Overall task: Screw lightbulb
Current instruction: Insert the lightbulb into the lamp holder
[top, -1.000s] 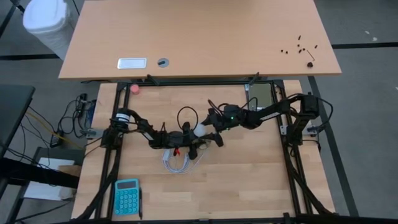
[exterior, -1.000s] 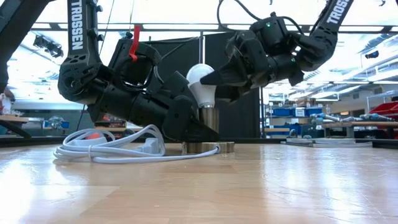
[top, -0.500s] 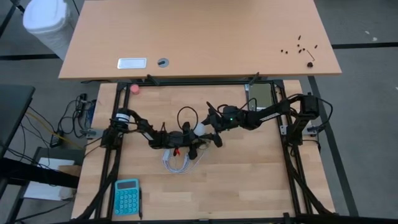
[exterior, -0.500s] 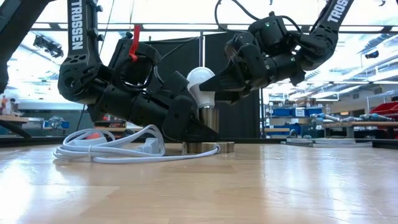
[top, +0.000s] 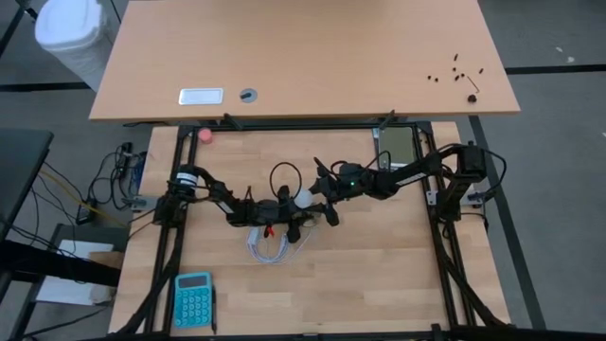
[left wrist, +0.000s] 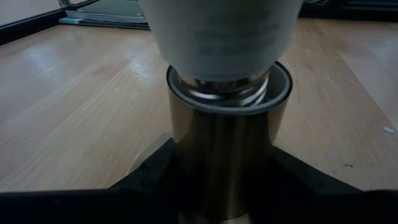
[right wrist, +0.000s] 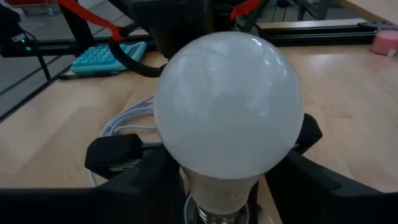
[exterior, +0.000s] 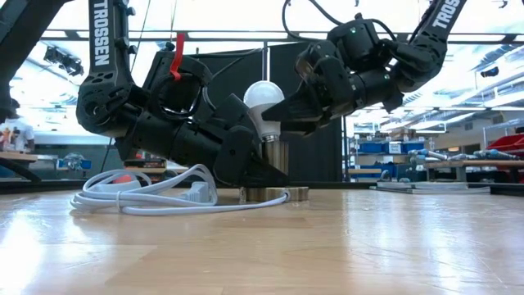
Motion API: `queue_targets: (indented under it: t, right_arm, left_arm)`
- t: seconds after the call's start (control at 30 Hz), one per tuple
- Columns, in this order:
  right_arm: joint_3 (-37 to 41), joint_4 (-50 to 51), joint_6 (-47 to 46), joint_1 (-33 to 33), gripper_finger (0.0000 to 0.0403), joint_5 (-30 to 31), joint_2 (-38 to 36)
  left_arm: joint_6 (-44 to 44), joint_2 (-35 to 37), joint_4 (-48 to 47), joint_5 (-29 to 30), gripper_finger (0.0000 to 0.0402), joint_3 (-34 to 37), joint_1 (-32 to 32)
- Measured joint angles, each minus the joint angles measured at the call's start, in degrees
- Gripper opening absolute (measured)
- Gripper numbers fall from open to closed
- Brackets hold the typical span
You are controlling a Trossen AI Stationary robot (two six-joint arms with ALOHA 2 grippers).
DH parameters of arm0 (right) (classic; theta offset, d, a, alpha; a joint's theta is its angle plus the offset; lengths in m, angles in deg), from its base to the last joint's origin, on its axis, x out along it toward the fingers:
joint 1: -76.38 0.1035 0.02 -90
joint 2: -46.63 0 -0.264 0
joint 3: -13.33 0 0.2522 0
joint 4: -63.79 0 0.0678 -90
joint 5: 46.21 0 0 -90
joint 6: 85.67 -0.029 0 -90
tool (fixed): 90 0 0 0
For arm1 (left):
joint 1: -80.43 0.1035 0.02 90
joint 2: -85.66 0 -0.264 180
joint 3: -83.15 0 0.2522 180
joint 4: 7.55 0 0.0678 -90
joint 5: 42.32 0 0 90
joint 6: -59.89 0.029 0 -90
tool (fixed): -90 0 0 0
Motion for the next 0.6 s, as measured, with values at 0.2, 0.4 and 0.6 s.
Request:
queue_targets:
  t: [0.2,0.4,0.6]
  right_arm:
    - [2.0,-0.7,-0.4,0.7,0.0228,2.1,0.0]
    - [3.6,-0.5,1.9,3.5,0.0227,9.1,0.0]
    - [3.7,-3.4,4.5,7.4,0.0227,17.7,0.0]
  left_arm:
    - [0.0,0.0,-0.1,0.0,0.0177,0.0,0.0]
    - [0.0,0.0,0.0,0.0,0.0177,0.0,0.0]
    - [0.0,0.0,0.0,-0.1,0.0177,0.0,0.0]
